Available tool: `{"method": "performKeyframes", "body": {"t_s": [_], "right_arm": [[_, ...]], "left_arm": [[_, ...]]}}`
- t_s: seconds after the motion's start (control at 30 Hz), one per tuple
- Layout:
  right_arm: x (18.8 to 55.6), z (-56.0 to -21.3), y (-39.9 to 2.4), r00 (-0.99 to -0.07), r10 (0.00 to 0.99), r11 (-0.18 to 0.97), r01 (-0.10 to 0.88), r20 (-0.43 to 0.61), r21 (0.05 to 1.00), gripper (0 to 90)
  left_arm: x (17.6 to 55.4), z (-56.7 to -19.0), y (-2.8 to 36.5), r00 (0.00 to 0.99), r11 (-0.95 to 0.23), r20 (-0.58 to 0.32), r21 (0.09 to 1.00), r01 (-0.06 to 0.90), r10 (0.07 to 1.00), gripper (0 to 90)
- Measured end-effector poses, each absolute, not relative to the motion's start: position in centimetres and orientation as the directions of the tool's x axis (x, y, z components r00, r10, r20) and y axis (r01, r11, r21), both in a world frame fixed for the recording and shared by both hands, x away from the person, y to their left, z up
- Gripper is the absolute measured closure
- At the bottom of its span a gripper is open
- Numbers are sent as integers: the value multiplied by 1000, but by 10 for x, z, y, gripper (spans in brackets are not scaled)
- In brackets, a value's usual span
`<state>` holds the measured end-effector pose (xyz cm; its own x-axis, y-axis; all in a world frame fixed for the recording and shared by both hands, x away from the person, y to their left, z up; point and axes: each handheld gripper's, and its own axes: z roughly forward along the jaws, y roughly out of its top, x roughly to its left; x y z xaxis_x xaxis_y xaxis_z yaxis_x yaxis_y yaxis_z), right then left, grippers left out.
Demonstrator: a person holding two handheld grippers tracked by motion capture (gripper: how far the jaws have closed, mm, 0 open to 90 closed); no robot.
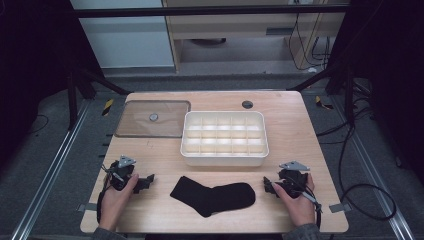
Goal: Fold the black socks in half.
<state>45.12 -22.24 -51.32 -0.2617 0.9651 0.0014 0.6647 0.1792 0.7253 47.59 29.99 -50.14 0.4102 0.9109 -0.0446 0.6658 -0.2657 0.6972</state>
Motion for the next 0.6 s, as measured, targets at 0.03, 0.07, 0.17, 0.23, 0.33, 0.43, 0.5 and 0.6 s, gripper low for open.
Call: {"method": "performKeyframes", "body": {"t_s": [0.03,0.07,0.17,0.23,0.33,0.43,0.5,0.6], "right_arm": [[451,-513,-222,-262,965,179,665,1,725,8],[451,-513,-223,-262,965,182,663,-2,726,14],[450,-513,-223,-265,964,186,660,-5,728,28],[448,-513,-224,-265,964,184,656,-5,732,42],[448,-513,-223,-265,964,183,657,-3,732,46],[447,-511,-224,-270,963,188,659,-4,728,87],[447,-510,-224,-271,962,185,660,1,728,118],[443,-507,-225,-286,958,197,664,2,722,211]], "left_arm": [[476,-501,300,410,-266,-45,697,666,911,34],[474,-499,300,411,-258,-55,701,665,910,34],[471,-498,299,415,-258,-70,687,679,907,34],[468,-498,299,422,-269,-71,672,690,904,34],[465,-494,297,438,-282,-72,669,688,896,37],[462,-491,293,455,-293,-73,672,680,887,39],[461,-490,290,470,-314,-65,663,680,881,46],[456,-488,285,483,-327,-64,659,677,873,61]]}}
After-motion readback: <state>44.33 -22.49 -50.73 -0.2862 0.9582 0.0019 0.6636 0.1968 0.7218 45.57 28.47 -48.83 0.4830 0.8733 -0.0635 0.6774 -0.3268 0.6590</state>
